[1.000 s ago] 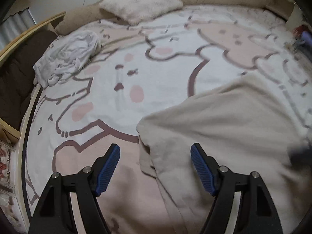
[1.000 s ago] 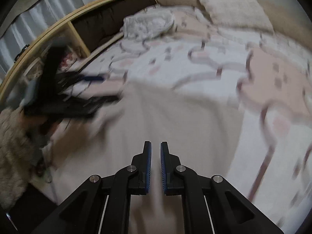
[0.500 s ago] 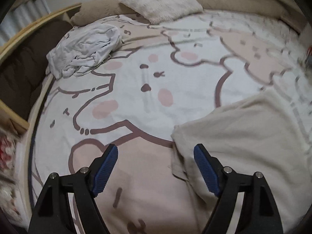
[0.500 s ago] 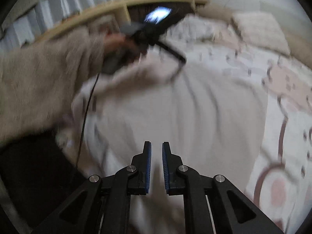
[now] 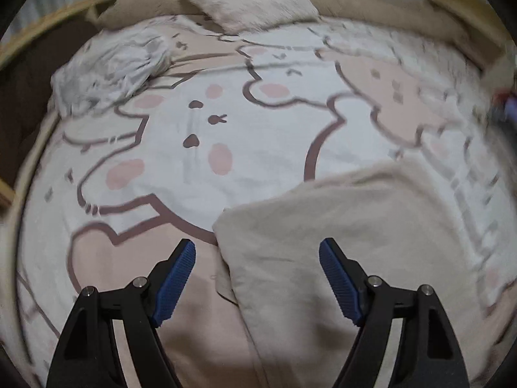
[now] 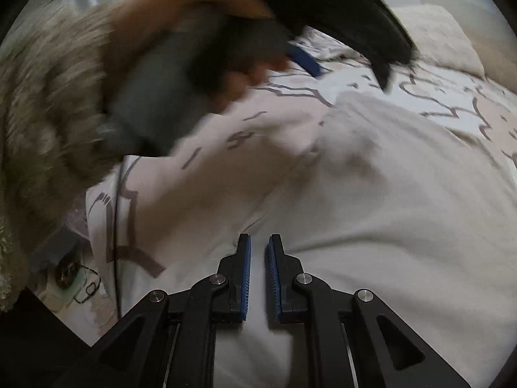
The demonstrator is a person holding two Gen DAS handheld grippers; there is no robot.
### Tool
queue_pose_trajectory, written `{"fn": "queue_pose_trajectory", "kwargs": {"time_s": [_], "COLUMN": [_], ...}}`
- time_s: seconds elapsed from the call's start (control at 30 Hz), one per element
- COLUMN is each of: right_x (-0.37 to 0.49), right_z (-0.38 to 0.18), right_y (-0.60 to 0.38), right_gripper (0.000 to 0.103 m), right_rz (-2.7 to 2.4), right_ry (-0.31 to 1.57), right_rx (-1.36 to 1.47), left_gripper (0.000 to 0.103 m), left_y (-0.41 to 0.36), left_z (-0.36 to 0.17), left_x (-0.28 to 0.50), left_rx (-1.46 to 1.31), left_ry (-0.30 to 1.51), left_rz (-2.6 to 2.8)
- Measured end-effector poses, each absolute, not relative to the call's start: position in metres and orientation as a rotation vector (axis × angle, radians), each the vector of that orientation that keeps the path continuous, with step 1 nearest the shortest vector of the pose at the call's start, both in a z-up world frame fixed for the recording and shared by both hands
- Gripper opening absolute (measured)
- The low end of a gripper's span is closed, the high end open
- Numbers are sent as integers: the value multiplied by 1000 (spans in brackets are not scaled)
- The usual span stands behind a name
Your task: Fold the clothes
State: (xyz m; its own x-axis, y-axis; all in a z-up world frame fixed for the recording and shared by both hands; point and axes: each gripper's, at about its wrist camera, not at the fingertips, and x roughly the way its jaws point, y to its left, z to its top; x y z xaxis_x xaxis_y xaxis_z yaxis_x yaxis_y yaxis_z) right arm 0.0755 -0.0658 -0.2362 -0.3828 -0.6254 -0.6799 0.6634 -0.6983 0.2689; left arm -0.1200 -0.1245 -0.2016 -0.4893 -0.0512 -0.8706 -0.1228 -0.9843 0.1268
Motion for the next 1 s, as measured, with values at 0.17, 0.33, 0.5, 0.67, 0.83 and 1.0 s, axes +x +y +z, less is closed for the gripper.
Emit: {"fn": "queue_pose_trajectory", "kwargs": {"time_s": [0.17,0.33,0.5,0.67,0.83,1.0], "right_x": [67,66,54,57,77,94], "right_z": [-230,-194,-175,-199,-219,-223], "right_y": [-56,-5,85,145,125,117], "right_gripper": [11,11,11,11,11,11], "right_rz": [-2013,-1963,-2212,-2341,-2304,-2305], "right_ry": [-29,-125,-117,-83,73,188], "right_rx": [1050,1028,1054,1186,1204,1144], "left_gripper": [81,83,81,78,78,78], "left_y": [-125,-142,-154,-158,-103,-65], "left_z": [-236,-235,-214,-165,-165,-201], "left_x": [-132,-149,-151,-118,-47,12], "left_rx": [-1619,-1624,-1596,-1445,-1362,-1421], "left_ry": [605,595,528,194,370,621], "left_rz": [2697,2746,2814,2830,2593,2335]}}
